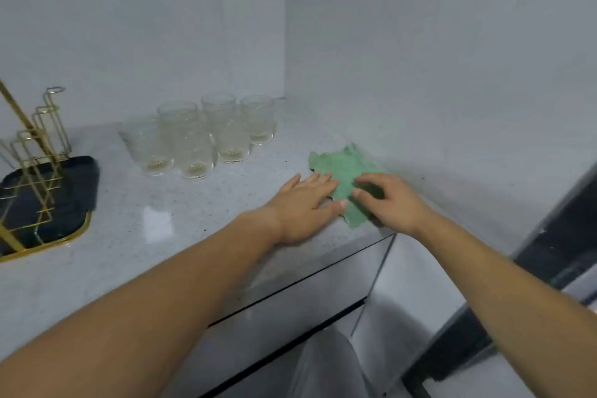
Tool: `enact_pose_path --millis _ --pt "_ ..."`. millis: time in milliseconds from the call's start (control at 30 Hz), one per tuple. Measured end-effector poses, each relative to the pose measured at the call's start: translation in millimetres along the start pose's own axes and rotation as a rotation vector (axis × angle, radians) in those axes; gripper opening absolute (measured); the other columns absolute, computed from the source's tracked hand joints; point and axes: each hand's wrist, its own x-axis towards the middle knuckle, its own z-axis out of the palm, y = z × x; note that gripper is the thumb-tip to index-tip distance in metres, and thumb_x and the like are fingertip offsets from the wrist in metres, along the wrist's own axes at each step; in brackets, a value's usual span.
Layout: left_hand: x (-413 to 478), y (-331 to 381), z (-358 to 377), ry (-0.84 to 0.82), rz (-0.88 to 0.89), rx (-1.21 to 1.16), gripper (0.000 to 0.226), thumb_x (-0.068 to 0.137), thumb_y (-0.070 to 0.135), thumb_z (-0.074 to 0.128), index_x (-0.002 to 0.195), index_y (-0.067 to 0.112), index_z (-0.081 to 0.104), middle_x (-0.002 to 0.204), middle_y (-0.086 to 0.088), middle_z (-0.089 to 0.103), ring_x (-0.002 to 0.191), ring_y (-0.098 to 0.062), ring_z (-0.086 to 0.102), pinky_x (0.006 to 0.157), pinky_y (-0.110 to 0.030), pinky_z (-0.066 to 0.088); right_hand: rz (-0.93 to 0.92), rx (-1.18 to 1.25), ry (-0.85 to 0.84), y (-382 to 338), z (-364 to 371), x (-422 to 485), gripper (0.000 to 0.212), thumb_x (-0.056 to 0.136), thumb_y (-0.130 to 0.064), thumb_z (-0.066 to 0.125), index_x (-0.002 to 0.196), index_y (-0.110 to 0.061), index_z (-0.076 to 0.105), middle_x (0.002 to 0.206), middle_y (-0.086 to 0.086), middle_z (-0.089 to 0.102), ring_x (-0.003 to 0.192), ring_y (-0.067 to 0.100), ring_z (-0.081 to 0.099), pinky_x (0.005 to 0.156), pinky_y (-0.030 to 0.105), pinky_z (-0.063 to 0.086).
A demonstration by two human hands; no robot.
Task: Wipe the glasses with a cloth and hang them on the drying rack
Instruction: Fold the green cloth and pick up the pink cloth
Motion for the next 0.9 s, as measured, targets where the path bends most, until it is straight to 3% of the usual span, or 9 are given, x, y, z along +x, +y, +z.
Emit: enact_pose_path --millis 67,133,200,300,467,567,733,800,900 --pt "5 6 1 -0.043 0.010 0.053 0.068 0.107 0.060 0.023 0.166 0.026 0.014 0.175 0.003 0.009 0.160 -0.010 -0.001 0.129 -0.035 -0.008 -0.007 -0.082 -0.070 3 -5 -4 0.043 0.100 -0.040 0.060 0.135 -0.015 0.064 0.134 0.005 0.064 0.117 0.023 0.062 0.112 0.040 0.043" --pt "9 9 5 -0.078 -0.003 0.075 0.067 0.107 0.061 0.022 0.165 0.027 0.020 0.174 0.003 0.017 0.161 -0.011 0.003 0.130 -0.036 -0.005 0.011 -0.161 -0.141 8 -8 -9 0.046 0.102 -0.045 0.054 0.142 -0.022 0.059 0.158 0.005 0.046 0.147 0.023 0.038 0.123 0.036 0.025" --pt "7 6 10 -0.073 0.012 0.126 0.066 0.106 0.061 0.021 0.163 0.028 0.029 0.172 0.002 0.024 0.160 -0.014 0.010 0.130 -0.039 -0.001 0.013 -0.167 -0.199 9 -8 -14 0.049 0.104 -0.050 0.047 0.147 -0.028 0.052 0.167 0.000 0.031 0.156 0.020 0.021 0.127 0.038 0.013" --pt "-8 -4 12 0.018 0.028 0.147 0.073 0.100 0.070 0.020 0.153 0.029 0.048 0.162 0.000 0.042 0.153 -0.018 0.030 0.128 -0.043 0.017 -0.017 -0.224 -0.248 0 -4 -26 0.052 0.103 -0.059 0.037 0.151 -0.039 0.045 0.170 -0.007 0.023 0.158 0.016 0.011 0.127 0.042 0.006" --pt "-58 -35 0 0.136 -0.014 0.096 0.074 0.092 0.072 0.022 0.126 0.025 0.069 0.123 0.003 0.064 0.117 -0.018 0.058 0.106 -0.042 0.045 -0.174 -0.310 -0.310 -37 18 -36 0.051 0.101 -0.065 0.033 0.146 -0.048 0.048 0.166 -0.011 0.030 0.151 0.017 0.016 0.119 0.044 0.008" --pt "-94 -61 -12 0.180 -0.086 0.141 0.065 0.093 0.073 0.031 0.115 0.026 0.070 0.107 0.007 0.062 0.102 -0.016 0.058 0.098 -0.041 0.048 -0.279 -0.256 -0.304 -64 39 -33 0.052 0.099 -0.067 0.036 0.142 -0.045 0.055 0.159 -0.010 0.042 0.145 0.018 0.025 0.115 0.043 0.016" --pt "-154 -86 -30 0.219 -0.170 0.201 0.062 0.084 0.080 0.040 0.099 0.026 0.067 0.094 0.007 0.057 0.090 -0.015 0.053 0.086 -0.034 0.045 -0.383 -0.186 -0.337 -93 70 -30 0.076 0.072 -0.088 0.036 0.125 -0.043 0.068 0.148 -0.015 0.052 0.137 0.012 0.035 0.116 0.044 0.023" --pt "-174 -89 -34 0.226 -0.197 0.197 0.062 0.078 0.082 0.044 0.096 0.027 0.066 0.095 0.008 0.057 0.089 -0.014 0.052 0.083 -0.031 0.045 -0.416 -0.122 -0.374 -100 79 -34 0.068 0.066 -0.091 0.049 0.114 -0.047 0.070 0.145 -0.020 0.052 0.136 0.007 0.035 0.119 0.045 0.023" --pt "-196 -91 -35 0.229 -0.207 0.126 0.062 0.072 0.084 0.053 0.102 0.031 0.067 0.107 0.011 0.058 0.101 -0.011 0.052 0.091 -0.030 0.046 -0.441 -0.064 -0.430 -105 85 -38 0.035 0.071 -0.072 0.071 0.099 -0.051 0.070 0.145 -0.025 0.049 0.138 0.004 0.034 0.120 0.042 0.025"
